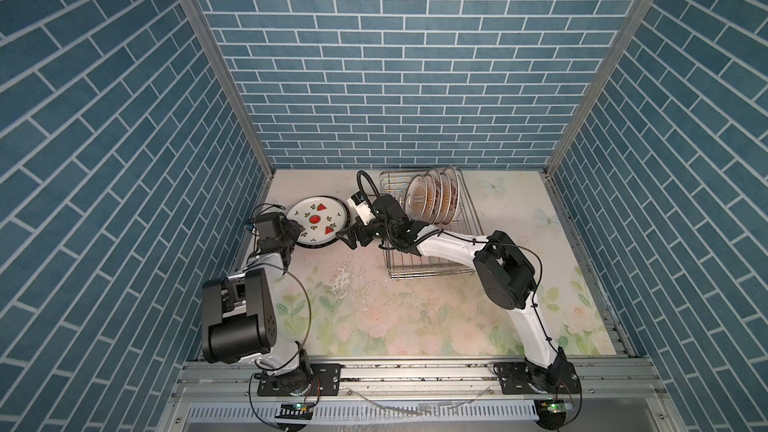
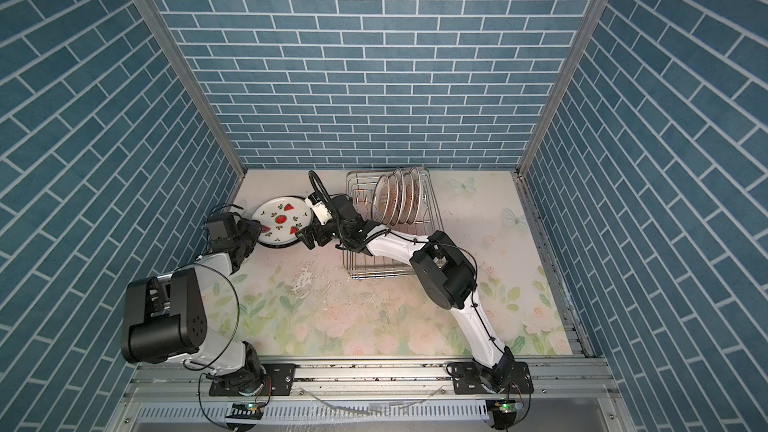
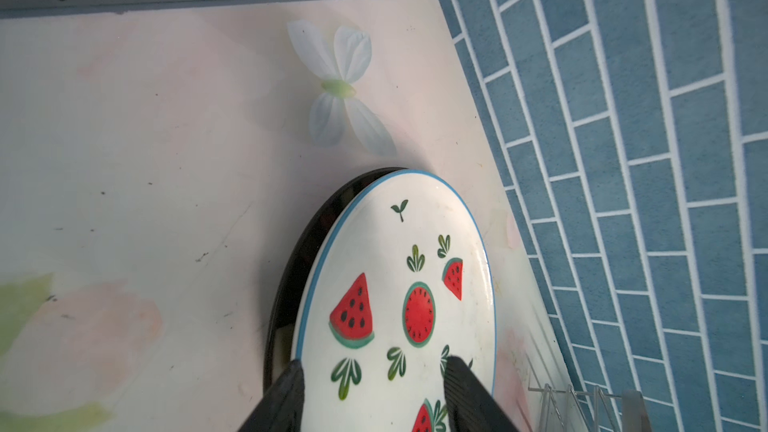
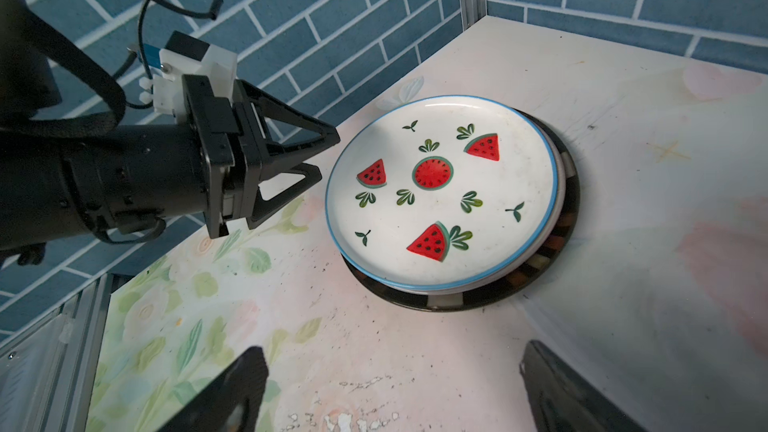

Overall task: Unload the plates from the dish rack
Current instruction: 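Open the left gripper and release the watermelon plate on the stack, then move both grippers back to the rack toward the lettered plates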

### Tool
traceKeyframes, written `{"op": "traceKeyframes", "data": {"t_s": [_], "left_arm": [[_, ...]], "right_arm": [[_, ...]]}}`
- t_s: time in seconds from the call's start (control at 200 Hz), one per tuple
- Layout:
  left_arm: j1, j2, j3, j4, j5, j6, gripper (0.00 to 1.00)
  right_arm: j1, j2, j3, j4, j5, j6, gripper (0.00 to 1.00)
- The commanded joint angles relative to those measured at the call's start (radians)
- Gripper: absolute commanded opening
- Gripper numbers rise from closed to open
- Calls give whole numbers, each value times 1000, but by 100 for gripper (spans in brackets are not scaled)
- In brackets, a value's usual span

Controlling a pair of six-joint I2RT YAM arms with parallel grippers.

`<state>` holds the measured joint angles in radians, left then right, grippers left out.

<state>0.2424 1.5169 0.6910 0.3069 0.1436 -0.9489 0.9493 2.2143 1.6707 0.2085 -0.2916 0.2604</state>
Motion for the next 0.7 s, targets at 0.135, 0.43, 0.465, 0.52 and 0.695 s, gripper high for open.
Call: {"op": "traceKeyframes", "data": {"t_s": [0.135,0.43,0.465,0.52,0.695], "left_arm": [[-27,-116,-80,36,6,20,100],[-81,-443,-147,-74,4,54,100],[-93,-495,-152,-96,-1,66,100],[-121,-578,-164,-130,-17,85,100],[-269,-802,-213,-165,-52,118,100]], "right_arm": [[48,-86,-40,-33,37,-120,98],[75,-212,-152,15,106,-129,98],[80,-238,-176,20,129,-128,99],[85,-283,-226,34,153,-126,98],[89,-449,-388,57,246,-74,98]]}}
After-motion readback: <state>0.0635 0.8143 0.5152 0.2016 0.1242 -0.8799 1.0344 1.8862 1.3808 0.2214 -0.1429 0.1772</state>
